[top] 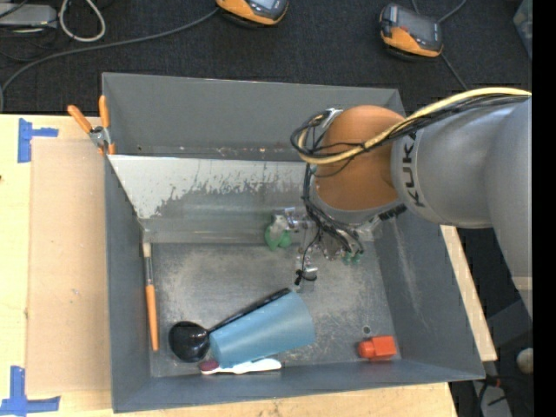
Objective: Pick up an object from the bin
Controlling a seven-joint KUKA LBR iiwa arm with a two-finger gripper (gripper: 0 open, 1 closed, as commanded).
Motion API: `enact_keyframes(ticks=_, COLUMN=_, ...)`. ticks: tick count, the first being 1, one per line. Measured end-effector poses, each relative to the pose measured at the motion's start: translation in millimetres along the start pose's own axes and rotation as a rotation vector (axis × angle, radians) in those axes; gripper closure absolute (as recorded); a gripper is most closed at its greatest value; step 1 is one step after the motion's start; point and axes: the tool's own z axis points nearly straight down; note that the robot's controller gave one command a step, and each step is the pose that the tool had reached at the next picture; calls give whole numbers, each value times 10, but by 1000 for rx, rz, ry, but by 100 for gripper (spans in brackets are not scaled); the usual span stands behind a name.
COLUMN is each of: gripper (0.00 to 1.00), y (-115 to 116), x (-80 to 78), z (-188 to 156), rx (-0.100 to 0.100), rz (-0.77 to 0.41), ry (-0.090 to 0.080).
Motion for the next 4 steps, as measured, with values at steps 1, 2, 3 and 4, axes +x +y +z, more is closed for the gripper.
enact_keyframes(ticks=1, gripper=0, y=-150, x=1, z=-62, rx=0, rz=-422, ry=-1)
enact_keyframes(ticks=2, gripper=0, y=-325, x=7, z=-130, rx=0, rz=-867, ry=-2)
enact_keyframes(ticks=3, gripper=0, y=26, x=82, z=40, rx=-1, rz=-507, ry=-1)
enact_keyframes(ticks=4, gripper=0, y=29, x=197, z=154, rx=-2, rz=-592, ry=-2)
